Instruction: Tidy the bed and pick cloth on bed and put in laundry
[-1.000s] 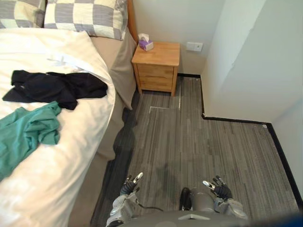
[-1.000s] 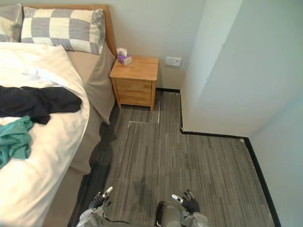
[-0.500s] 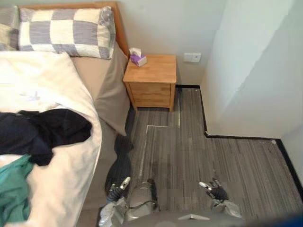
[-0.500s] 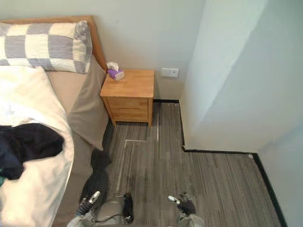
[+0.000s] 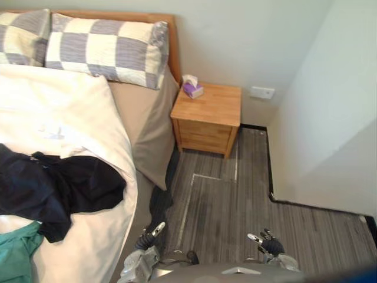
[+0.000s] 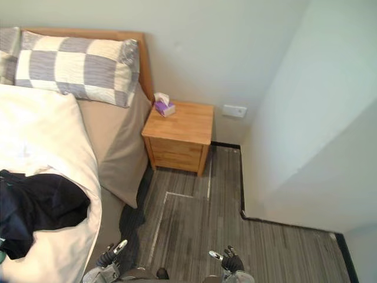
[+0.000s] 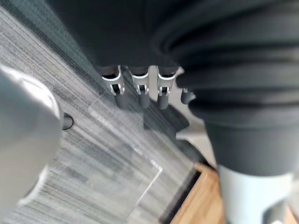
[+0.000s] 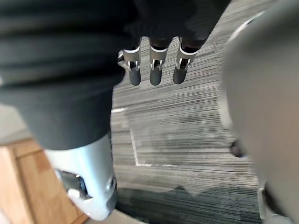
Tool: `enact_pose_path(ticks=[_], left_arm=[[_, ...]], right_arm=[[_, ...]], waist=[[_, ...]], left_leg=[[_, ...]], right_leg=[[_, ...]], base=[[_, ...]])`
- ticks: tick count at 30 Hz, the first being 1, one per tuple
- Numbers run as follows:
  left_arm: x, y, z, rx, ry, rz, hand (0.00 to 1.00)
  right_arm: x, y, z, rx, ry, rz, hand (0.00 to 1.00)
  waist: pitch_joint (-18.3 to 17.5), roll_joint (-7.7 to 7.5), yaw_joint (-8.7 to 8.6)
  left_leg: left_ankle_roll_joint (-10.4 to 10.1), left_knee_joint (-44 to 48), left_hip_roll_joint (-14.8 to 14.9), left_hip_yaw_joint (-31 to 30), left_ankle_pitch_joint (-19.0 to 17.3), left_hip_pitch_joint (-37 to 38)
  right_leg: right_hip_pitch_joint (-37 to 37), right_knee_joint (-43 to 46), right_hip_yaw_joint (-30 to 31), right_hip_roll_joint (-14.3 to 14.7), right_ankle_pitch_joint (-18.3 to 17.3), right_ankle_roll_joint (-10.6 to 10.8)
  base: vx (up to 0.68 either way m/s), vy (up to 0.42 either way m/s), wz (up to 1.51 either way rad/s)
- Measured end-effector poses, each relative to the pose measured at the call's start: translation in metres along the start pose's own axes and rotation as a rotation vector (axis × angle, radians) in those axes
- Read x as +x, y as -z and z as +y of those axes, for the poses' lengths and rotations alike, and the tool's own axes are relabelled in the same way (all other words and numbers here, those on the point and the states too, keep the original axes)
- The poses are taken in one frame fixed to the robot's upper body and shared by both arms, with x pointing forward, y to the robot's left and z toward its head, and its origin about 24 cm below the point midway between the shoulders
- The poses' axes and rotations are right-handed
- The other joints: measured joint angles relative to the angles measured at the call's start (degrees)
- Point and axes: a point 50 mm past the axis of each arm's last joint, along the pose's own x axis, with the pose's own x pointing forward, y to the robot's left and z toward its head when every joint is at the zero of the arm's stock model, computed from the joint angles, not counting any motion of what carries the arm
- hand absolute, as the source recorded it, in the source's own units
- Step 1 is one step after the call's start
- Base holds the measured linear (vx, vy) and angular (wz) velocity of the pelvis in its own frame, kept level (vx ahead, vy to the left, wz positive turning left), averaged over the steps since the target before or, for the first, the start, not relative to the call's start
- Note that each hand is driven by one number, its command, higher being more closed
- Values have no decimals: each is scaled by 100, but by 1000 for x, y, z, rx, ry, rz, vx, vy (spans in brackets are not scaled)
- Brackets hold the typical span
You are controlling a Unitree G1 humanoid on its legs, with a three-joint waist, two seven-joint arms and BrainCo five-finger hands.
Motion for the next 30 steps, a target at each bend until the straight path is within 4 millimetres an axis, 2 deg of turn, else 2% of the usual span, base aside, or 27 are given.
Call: enact_pose_path(ticks=[2, 4, 5, 6, 7, 8, 9, 10, 12, 15, 19, 21, 23, 24, 25, 26, 27, 30], left_arm=[[0, -1, 0, -24, -1, -5, 0], [2, -4, -6, -43, 14, -28, 0], [2, -5, -9, -46, 21, -35, 0], [2, -6, -10, -57, 20, -45, 0], [2, -8, -6, -69, 6, -56, 0], [2, -4, -4, -86, -10, -45, 0], [0, 3, -6, -109, -11, -36, 0], [-3, 14, -9, -135, -13, -12, 0], [-5, 19, -8, -157, -25, -5, 0], [-5, 20, -9, -177, -31, -5, 0], [-5, 9, -3, -171, -38, -57, 0], [-5, 7, -2, -172, -35, -66, 0], [-5, 7, -6, -139, -11, -62, 0], [-4, 7, -7, -141, -5, -63, 0], [-4, 7, -10, -144, 5, -66, 0], [-4, 5, -9, -143, 4, -75, 0], [-4, 3, -6, -138, 0, -92, 0], [-6, 4, 1, -147, -17, -96, 0]], right_arm=[[0, -3, 2, -13, -12, -25, 0], [-3, 2, 2, -31, -19, -20, 0], [-3, 2, 2, -32, -21, -20, 0], [-2, 3, 4, -61, -37, -17, 0], [-3, 8, 7, -83, -56, 1, 0], [-2, 5, 4, -112, -58, 1, 0], [0, 1, 2, -128, -59, -4, 0], [3, -4, 9, -159, -88, -15, 0], [7, -7, 28, -225, -160, -16, 0], [8, -4, 50, -263, -237, 1, 0], [6, 3, 60, -224, -259, 38, 0], [7, 3, 56, -197, -240, 43, 0], [6, 5, 46, -192, -206, 55, 0], [5, 5, 45, -187, -201, 51, 0], [5, 4, 43, -174, -189, 43, 0], [5, 4, 41, -171, -185, 48, 0], [5, 4, 44, -158, -189, 50, 0], [4, 7, 49, -157, -197, 58, 0]], waist=[[9, 23, -115], [-4, 31, -115], [-4, 32, -122], [-18, 8, -117], [-71, -91, -114], [-88, -12, -92], [-154, 147, -4], [-184, 291, 10], [-181, 418, 5], [-166, 395, 11], [-151, 233, 46], [-122, 189, -58], [-111, 246, -108], [-111, 247, -114], [-120, 266, -107], [-156, 287, -99], [-163, 186, -75], [-113, 112, -12]], left_leg=[[42, -103, 53, -544, 24, 221], [-4, -63, 212, -1348, -29, 368], [-83, -37, 253, -1705, -52, 351], [-246, 29, 278, -2133, -117, 314], [-359, 165, 232, -2396, -245, 232], [-497, 316, 320, -2603, -370, 233], [-580, 325, 479, -2533, -286, 196], [-623, 253, 675, -2546, -243, 210], [-849, -6, 881, -2541, -28, 400], [-932, -44, 996, -2490, 354, 502], [-982, 1035, 1015, -1965, 445, -178], [-1037, 1450, 1194, -1108, 424, -451], [-1025, 1343, 1591, 570, 361, -444], [-978, 1185, 1619, 921, 435, -439], [-909, 907, 1575, 1344, 537, -453], [-847, 557, 1384, 1468, 547, -433], [-706, 230, 1180, 1525, 636, -429], [-547, -46, 921, 1440, 757, -433]], right_leg=[[-373, -442, -158, 101, -306, -14], [-456, -1975, 63, 378, -358, -43], [-467, -2634, 322, 488, -289, -41], [-426, -3576, 739, 623, -46, -11], [-338, -4317, 1085, 674, 354, 23], [-199, -4273, 995, 749, 704, -52], [-148, -4230, 908, 857, 653, -100], [-133, -4136, 796, 981, 512, -195], [53, -4130, 530, 1082, 348, -352], [351, -4162, 335, 1117, 279, -422], [850, -4666, -205, 923, 91, -427], [1139, -4833, -717, 782, 93, -428], [1494, -4903, -1339, 607, 85, -414], [1545, -4896, -1475, 551, 61, -369], [1592, -4877, -1661, 456, 17, -236], [1584, -4906, -1793, 366, 40, -143], [1538, -4966, -1884, 277, 72, -78], [1567, -5102, -2020, 183, 199, 65]], base=[[242, -104, 135], [336, -292, 200], [415, -438, 223], [427, -502, 195], [372, -452, 179], [300, -343, 111], [294, -293, 84], [350, -304, 47], [376, -336, 55], [193, -202, 54], [85, -110, 72], [54, -43, 128], [34, 53, 140], [15, 143, 127], [24, 217, 116], [31, 293, 120], [26, 261, 79], [0, 171, 32]])
